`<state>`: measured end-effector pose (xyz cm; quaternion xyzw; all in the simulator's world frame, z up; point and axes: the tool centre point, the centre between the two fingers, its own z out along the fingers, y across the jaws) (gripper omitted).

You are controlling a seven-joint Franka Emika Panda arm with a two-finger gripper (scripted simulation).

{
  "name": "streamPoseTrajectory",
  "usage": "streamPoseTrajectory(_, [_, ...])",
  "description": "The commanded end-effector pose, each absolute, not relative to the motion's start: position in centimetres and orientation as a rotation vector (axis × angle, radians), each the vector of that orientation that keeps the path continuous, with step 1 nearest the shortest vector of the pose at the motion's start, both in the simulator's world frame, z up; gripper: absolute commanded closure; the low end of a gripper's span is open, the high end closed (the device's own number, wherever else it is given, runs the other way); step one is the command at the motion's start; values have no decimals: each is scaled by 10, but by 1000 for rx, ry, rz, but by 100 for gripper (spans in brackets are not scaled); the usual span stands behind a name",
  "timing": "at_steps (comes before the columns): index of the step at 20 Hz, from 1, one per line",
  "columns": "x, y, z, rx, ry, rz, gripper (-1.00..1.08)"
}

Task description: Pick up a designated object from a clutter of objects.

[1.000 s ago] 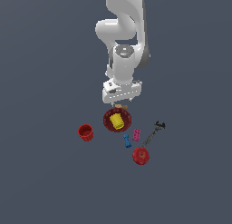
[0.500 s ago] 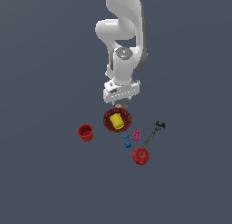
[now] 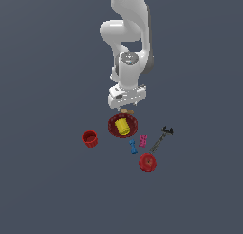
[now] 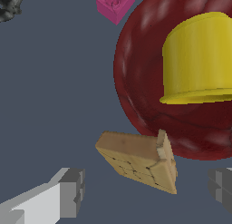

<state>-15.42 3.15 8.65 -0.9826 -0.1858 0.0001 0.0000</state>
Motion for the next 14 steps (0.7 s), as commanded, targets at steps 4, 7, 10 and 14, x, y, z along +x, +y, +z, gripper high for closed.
streamPoseTrajectory(4, [-155,31,67,-3086,-585,1,-92])
streamPoseTrajectory(7, [-155,31,56,-3086,-585,0,-92])
streamPoseTrajectory(10, [-156,32,49,-3086,-586,0,-92])
streamPoseTrajectory(14, [-155,31,45,-3086,-586,0,-92])
